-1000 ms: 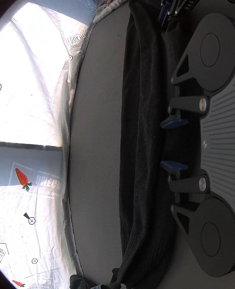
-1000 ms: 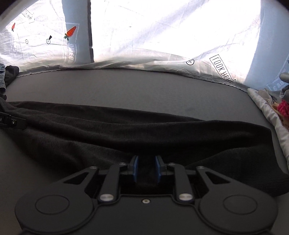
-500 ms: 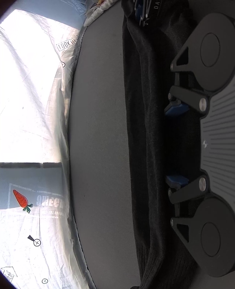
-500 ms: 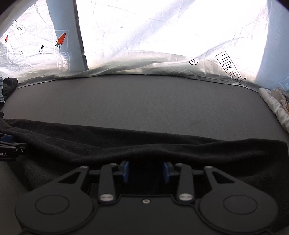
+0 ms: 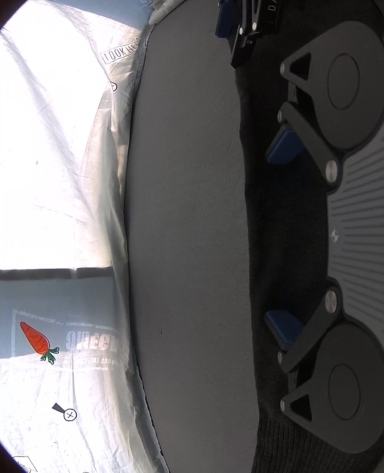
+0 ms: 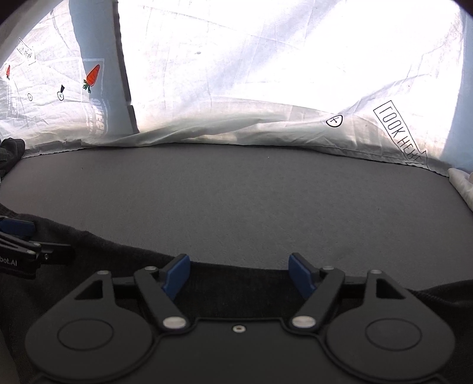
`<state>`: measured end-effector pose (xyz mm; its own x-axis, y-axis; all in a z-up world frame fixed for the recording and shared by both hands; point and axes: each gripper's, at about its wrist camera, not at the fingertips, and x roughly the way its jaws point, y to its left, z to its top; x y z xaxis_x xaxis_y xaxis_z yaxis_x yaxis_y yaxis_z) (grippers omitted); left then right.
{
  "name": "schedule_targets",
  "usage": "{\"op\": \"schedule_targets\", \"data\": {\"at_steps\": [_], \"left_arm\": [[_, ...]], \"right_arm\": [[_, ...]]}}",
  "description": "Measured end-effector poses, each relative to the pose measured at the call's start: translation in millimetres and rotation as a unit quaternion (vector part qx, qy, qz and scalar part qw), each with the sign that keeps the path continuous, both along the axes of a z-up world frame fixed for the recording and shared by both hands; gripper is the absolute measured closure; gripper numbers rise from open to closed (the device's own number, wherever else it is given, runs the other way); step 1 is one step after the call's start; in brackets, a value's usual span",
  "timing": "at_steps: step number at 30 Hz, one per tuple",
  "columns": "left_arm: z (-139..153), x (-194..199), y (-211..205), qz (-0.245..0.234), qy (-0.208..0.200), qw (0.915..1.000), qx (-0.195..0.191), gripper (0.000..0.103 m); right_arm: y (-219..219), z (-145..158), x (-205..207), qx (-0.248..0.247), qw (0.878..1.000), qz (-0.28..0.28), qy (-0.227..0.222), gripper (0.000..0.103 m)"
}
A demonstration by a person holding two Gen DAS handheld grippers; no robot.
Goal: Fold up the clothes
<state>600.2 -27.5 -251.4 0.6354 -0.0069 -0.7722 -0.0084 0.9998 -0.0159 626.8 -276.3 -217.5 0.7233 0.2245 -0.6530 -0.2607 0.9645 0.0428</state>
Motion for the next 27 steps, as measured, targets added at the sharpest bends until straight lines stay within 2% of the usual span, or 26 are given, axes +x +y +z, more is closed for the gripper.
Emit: {"op": "schedule_targets", "data": {"at_steps": [3, 6, 8, 10, 14, 17, 19, 21, 23, 24, 26, 27], "left_arm": [[13, -9, 15, 0.031, 0.003, 0.9991, -0.028, 0.001], [28, -30, 38, 0.073, -0.008, 0.9957, -0.056, 0.001], [39, -51, 58, 0.103, -0.012, 0.9929, -0.059, 0.001], [46, -75, 83, 0.137, -0.009, 0.9885, -0.064, 0.001], [47, -133, 134, 0.207, 0.003, 0.9737, -0.094, 0.001], [39, -171, 164, 0.241, 0.014, 0.9665, -0.086, 0.001], [36, -187, 183, 0.25, 0.023, 0.9649, -0.075, 0.001], [35, -197, 201, 0.257, 0.027, 0.9638, -0.066, 0.002], [35, -202, 219, 0.261, 0.026, 0.9629, -0.063, 0.007], [35, -203, 227, 0.263, 0.022, 0.9623, -0.067, 0.015], [37, -202, 244, 0.263, 0.013, 0.9613, -0.083, 0.036], [37, -200, 251, 0.259, 0.007, 0.9612, -0.094, 0.052]], "right_arm": [[0, 2, 5, -0.004, 1.0, -0.02, 0.02, 0.01], [-5, 10, 4, -0.001, 0.997, -0.056, 0.048, 0.009], [-7, 20, -18, -0.005, 0.997, -0.077, 0.022, 0.0], [-8, 27, -47, -0.004, 0.995, -0.1, 0.008, 0.0], [1, 23, -108, 0.003, 0.992, -0.122, 0.016, 0.0], [11, 14, -148, 0.016, 0.991, -0.133, 0.024, 0.0], [19, 7, -169, 0.03, 0.99, -0.136, 0.032, 0.0], [32, 4, -179, 0.015, 0.989, -0.141, 0.032, 0.0], [43, 1, -187, -0.001, 0.988, -0.152, 0.029, 0.0], [48, 0, -190, -0.009, 0.987, -0.16, 0.025, 0.0], [58, -3, -196, -0.025, 0.984, -0.176, 0.017, 0.0], [59, -5, -199, -0.022, 0.983, -0.183, 0.01, 0.0]]}}
